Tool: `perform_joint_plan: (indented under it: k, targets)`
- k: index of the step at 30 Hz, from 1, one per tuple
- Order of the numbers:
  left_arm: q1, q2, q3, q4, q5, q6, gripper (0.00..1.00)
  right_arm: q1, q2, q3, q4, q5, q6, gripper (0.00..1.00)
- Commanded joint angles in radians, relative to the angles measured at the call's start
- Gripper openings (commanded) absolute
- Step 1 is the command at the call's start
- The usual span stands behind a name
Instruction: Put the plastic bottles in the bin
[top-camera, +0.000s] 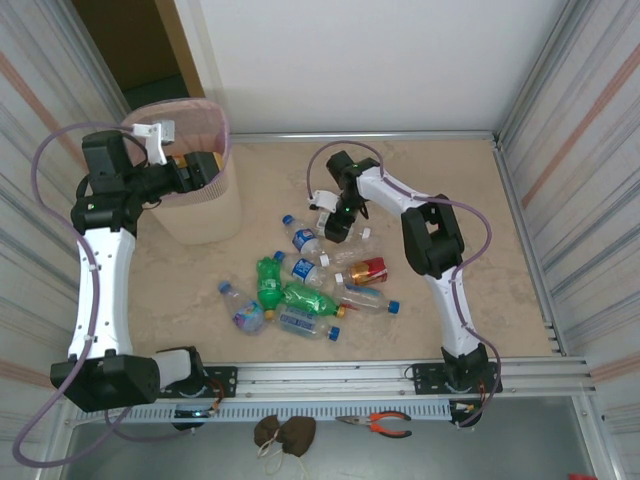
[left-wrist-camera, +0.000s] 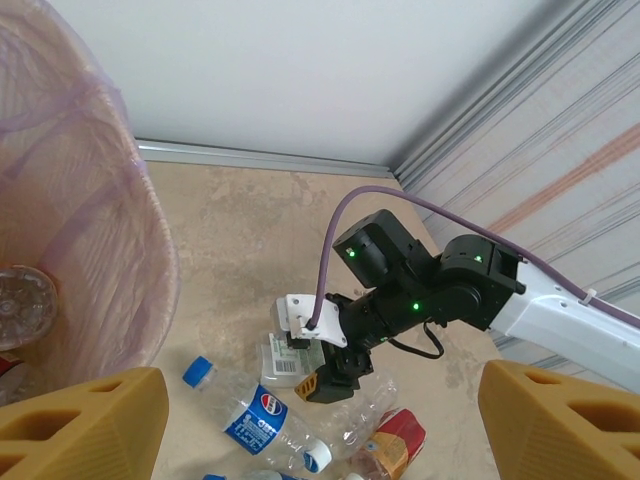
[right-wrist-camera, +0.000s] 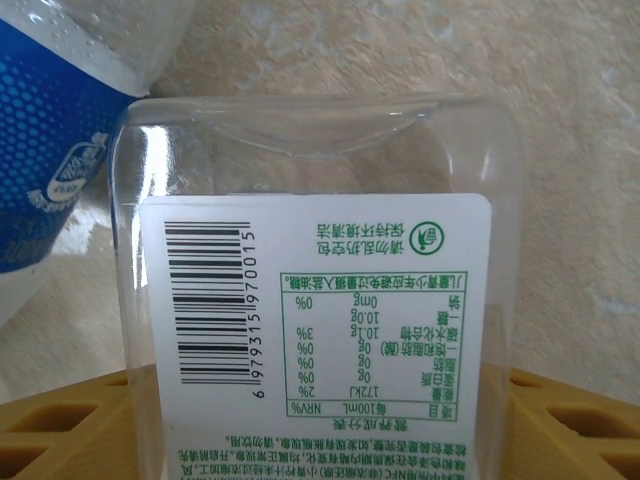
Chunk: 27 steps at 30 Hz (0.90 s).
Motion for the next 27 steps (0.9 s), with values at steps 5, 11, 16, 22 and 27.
perform_joint_plan:
  k: [5, 11, 16, 22, 27]
  targets:
    - [-0.009, 0.015, -0.004, 0.032, 0.026, -0.014, 0.81, -0.049, -0.028, -0.031, -0.024, 0.016, -0.046, 0.74]
    - [-0.01, 0.024, 0.002, 0.039, 0.027, -0.021, 0.81, -0.093, -0.063, -0.096, -0.011, 0.027, -0.062, 0.78]
    - [-0.014, 0.034, 0.006, 0.047, 0.038, -0.03, 0.81, -0.132, -0.104, -0.165, 0.013, 0.008, -0.077, 0.76]
    - [-0.022, 0.045, 0.015, 0.052, 0.038, -0.038, 0.81, -0.152, -0.161, -0.251, 0.083, -0.015, -0.104, 0.7]
    - [-0.029, 0.047, 0.022, 0.051, 0.037, -0.042, 0.81, -0.154, -0.185, -0.267, 0.121, -0.029, -0.106, 0.6]
